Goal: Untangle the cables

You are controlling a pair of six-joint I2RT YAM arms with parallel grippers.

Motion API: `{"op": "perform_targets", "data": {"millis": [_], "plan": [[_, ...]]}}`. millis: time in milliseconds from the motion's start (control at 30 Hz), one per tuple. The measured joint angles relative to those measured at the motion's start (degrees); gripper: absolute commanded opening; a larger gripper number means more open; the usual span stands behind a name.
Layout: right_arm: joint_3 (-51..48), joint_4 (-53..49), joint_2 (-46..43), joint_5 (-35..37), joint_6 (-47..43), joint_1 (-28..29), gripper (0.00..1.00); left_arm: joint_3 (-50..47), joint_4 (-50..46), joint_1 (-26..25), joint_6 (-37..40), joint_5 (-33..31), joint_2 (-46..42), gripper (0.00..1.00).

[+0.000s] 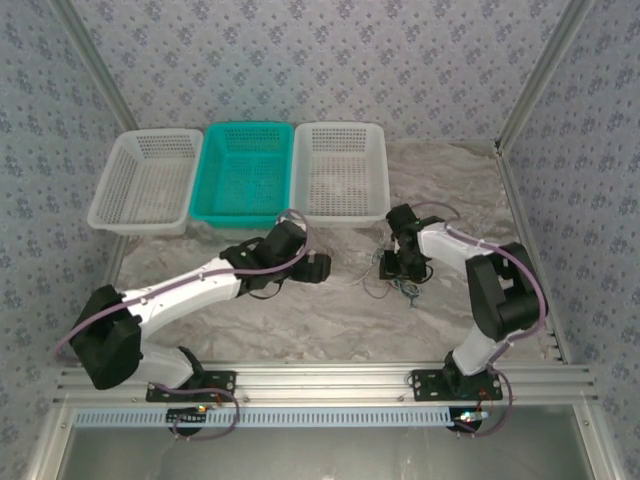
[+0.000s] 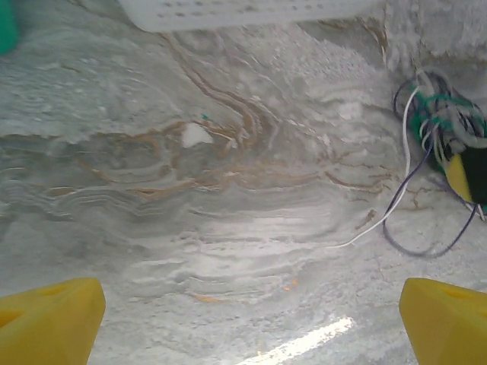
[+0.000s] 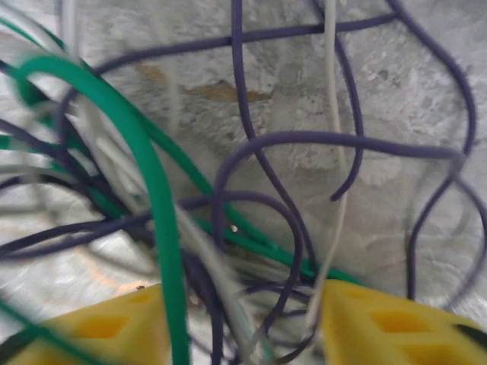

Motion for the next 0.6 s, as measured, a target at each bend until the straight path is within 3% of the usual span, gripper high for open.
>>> {"op": "perform_targets", "data": {"millis": [100,400,600], "plan": [[-0.7,1.6,-0.8,0.0,0.0,0.2,0.01,1.7,-0.2,0.1,0.4,1.4,0.1,0.96],[-2.0,-2.1,-13.8,-6.6,-1.6,1.6,0.00,8.1,-0.8,1.9,1.1,11.0,0.7,0.85],[-0.9,-1.9,-21.5,-15.2,-1.7,1.9,0.00,10.6,4.1,5.5,-4.8,20.0,2.4,0.58]]}}
